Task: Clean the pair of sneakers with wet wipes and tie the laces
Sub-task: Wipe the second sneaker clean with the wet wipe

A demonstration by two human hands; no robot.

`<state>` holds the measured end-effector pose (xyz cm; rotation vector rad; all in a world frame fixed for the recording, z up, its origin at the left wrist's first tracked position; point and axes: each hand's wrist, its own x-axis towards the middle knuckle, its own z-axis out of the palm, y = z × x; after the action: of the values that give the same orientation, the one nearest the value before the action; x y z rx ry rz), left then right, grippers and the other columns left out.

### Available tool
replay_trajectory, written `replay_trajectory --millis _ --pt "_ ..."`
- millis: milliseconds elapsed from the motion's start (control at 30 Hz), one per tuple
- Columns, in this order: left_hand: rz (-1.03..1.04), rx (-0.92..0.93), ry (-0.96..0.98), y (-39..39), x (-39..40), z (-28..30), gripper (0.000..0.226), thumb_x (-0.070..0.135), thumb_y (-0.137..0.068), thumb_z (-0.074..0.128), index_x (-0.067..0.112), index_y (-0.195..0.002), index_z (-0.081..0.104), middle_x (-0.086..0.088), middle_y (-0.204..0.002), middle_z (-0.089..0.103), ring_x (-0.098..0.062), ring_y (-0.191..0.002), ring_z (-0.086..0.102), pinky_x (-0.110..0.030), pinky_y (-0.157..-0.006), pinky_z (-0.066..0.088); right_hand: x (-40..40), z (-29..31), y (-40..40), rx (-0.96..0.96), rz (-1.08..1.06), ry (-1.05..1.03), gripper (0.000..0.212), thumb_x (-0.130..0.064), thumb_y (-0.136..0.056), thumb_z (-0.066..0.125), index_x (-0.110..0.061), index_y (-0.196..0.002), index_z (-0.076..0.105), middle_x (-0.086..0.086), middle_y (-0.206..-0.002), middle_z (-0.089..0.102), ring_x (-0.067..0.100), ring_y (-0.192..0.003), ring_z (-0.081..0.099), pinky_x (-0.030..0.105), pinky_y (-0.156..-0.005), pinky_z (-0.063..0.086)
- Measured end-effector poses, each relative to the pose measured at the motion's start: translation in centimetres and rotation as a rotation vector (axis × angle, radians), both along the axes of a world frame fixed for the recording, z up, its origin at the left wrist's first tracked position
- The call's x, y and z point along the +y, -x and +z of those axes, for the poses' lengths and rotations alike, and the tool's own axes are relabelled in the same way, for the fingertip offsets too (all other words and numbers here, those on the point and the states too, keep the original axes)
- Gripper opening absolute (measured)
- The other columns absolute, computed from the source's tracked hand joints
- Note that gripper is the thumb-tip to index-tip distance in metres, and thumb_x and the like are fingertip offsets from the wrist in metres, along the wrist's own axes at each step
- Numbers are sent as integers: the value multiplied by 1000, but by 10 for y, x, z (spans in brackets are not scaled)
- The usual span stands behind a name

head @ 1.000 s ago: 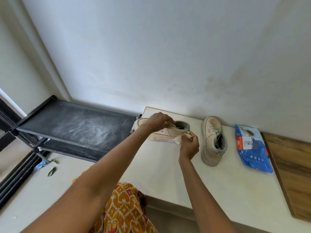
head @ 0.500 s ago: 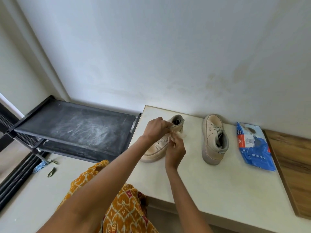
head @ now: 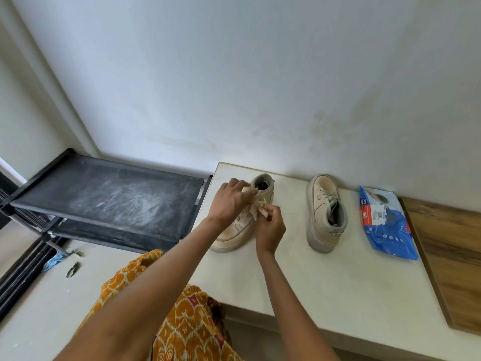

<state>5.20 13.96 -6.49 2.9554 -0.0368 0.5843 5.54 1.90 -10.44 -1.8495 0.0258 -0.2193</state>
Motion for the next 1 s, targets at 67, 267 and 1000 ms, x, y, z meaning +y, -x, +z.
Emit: replay_trajectory --millis 67,267,1000 --pt "7 -8 2 -2 2 3 37 20 -77 75 25 -113 68 -13 -130 56 -35 -118 52 -44 -92 44 -1 7 -18 71 -75 48 16 -11 -85 62 -17 -99 69 5 -95 68 23 -88 61 24 -67 39" --pt "5 -43 -64 -4 7 -1 35 23 -79 73 32 -113 67 -14 -142 45 -35 -134 39 -52 -111 19 26 48 -56 98 -160 -8 17 -26 -85 66 -17 -97 74 6 -99 72 24 -94 63 28 -71 45" --pt "-3 -117 75 -4 11 -16 31 21 -80 72 26 -110 68 -14 -137 50 -38 -131 41 -53 -110 19 -4 -14 -20 65 -156 204 15 -14 -82 68 -14 -95 74 15 -88 66 32 -89 59 35 -76 46"
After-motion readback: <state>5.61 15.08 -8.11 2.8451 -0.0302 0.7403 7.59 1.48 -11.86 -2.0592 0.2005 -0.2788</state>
